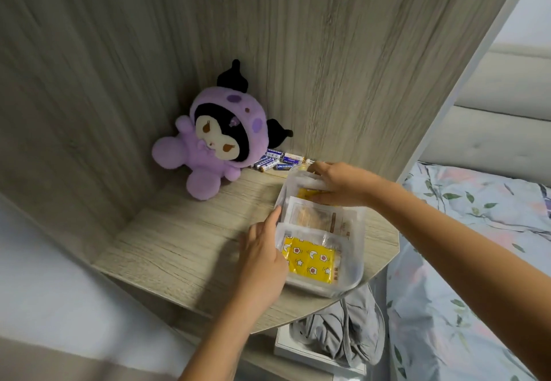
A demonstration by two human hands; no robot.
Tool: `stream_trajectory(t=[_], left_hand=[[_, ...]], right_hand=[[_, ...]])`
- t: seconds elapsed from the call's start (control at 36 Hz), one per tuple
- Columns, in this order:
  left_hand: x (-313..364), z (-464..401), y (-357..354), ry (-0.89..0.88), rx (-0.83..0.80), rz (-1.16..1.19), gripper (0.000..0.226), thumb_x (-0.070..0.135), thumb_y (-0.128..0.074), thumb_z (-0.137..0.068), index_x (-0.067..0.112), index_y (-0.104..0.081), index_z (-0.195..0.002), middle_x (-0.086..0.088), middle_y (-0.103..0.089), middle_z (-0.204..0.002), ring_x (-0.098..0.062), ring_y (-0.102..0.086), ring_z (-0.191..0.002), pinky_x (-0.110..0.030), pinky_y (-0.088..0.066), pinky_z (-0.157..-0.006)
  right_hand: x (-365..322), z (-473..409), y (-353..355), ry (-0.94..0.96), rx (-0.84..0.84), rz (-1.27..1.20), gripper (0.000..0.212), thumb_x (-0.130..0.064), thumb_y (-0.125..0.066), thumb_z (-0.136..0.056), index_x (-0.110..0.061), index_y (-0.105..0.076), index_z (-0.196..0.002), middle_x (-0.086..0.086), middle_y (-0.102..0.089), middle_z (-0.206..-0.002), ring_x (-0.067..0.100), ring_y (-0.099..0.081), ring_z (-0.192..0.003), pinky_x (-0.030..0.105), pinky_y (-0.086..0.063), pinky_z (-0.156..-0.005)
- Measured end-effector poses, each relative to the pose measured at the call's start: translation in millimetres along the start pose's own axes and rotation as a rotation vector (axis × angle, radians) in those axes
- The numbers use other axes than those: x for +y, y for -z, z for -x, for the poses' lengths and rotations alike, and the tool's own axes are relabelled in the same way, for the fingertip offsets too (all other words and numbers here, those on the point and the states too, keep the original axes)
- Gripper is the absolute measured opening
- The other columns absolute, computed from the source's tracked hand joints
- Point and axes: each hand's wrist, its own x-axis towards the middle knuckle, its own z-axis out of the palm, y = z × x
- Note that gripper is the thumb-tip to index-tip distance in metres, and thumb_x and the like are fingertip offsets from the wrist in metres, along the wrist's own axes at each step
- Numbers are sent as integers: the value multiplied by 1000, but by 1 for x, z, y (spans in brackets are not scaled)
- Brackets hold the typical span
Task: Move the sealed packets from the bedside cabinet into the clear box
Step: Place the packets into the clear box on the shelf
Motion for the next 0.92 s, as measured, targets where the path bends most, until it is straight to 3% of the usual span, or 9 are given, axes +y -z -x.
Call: stream_trajectory(t=[0.11,0.22,0.33,0.42,0.5,0.61,0.78,0.92], left_hand=[[0,0,0,-2,0,4,69,-2,-34,-94,39,-18,-148,10,-20,-152,-12,-20,-140,-30,-30,-109],[-2,0,0,-2,1,4,70,-1,-35,-94,41,-18,-148,11,-19,-153,-12,-20,-141,-33,-34,-111],[-6,-2,-1,-10,-2,24,69,-1,-34,-94,42,-20,-147,11,-21,-153,-11,-22,-140,-25,-32,-103],[-8,-3,-3,-16,-1,24,68,0,-34,-95,42,-20,-146,11,-21,-152,-11,-22,-141,-23,-31,-100],[-7,-4,-2,-16,-9,37,65,2,-33,-97,42,-20,-146,11,-22,-152,-11,-22,-140,-25,-30,-103],[-7,-5,0,-17,-28,45,65,2,-32,-97,42,-18,-147,13,-21,-151,-9,-22,-139,-19,-25,-96],[-7,-5,0,-16,-17,76,64,2,-31,-97,42,-21,-146,12,-21,-152,-8,-20,-141,-20,-24,-103],[-3,-4,-4,-20,6,58,64,2,-32,-97,40,-20,-147,11,-22,-150,-7,-22,-138,-21,-27,-103]], right_hand=[[2,6,1,-3,233,-22,49,-44,-63,-86,-16,-54,-126,5,-64,-118,24,-62,-100,39,-54,-80],[2,1,-2,-108,217,-15,35,-32,-64,-87,-8,-63,-111,13,-67,-105,31,-62,-92,41,-52,-77],[-15,-4,-18,-130,228,185,20,-14,-51,-95,-3,-61,-109,14,-62,-109,32,-51,-105,35,-40,-78],[-19,-1,-27,-131,331,304,27,-17,-43,-98,-9,-56,-120,9,-58,-117,28,-40,-112,34,-32,-83],[-12,2,-30,-170,348,208,34,-24,-42,-99,-16,-46,-133,7,-47,-129,27,-39,-114,36,-35,-88],[-6,1,-32,-232,457,37,43,-6,-53,-89,-15,-40,-129,15,-36,-128,29,-40,-103,35,-39,-82],[-3,-8,-27,-240,337,-31,33,-20,-60,-90,-15,-45,-119,9,-44,-121,28,-43,-106,37,-33,-87],[-5,-6,-29,-225,373,-13,31,-18,-55,-93,-15,-44,-122,9,-42,-123,28,-43,-107,37,-32,-89]])
